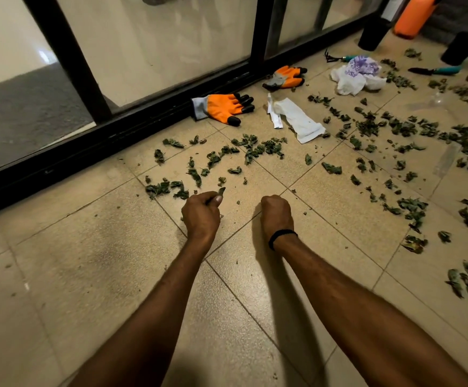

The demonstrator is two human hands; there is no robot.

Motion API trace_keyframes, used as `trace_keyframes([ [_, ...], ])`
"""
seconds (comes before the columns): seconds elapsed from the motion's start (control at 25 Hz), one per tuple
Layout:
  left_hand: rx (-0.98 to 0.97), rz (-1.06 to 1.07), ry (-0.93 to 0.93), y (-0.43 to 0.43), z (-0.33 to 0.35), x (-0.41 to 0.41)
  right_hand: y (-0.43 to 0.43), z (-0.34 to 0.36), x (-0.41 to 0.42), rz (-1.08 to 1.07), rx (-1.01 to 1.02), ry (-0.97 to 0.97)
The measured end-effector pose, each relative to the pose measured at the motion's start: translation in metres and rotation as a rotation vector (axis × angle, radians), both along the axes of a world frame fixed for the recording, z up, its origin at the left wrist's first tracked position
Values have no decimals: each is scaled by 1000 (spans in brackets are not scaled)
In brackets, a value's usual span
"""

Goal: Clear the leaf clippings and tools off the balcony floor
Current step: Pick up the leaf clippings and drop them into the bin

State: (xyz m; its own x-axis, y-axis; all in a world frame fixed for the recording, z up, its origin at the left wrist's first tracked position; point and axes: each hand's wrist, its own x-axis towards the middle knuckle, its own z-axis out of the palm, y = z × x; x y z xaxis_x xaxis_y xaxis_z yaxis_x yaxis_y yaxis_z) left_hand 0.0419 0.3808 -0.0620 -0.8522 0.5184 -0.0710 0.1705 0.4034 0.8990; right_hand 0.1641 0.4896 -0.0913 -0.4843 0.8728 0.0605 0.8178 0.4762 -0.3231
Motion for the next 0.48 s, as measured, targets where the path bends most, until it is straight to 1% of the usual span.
trace_keyframes([
  [0.04, 3, 10, -6, -5, 5, -1, -3, 6, -3, -96, -95, 78],
  [0.08, 15, 26, -15, -11, 11, -3, -5, 15, -8, -214, -233, 202],
  [0.12, 26, 46, -23, -18, 19, -6, -7, 25, -14, -323, -417, 358],
  [0.16, 41, 64, -20, -27, 28, -9, -10, 36, -22, -410, -650, 547],
  [0.24, 85, 106, -31, -47, 47, -19, -21, 63, -43, -502, -1124, 949],
  [0.28, 125, 136, -57, -58, 57, -24, -30, 80, -54, -509, -1278, 1080],
  [0.36, 214, 216, -92, -88, 79, -42, -57, 112, -79, -448, -1462, 1164],
  [0.48, 304, 335, -102, -139, 116, -75, -105, 149, -121, -299, -1635, 1186],
])
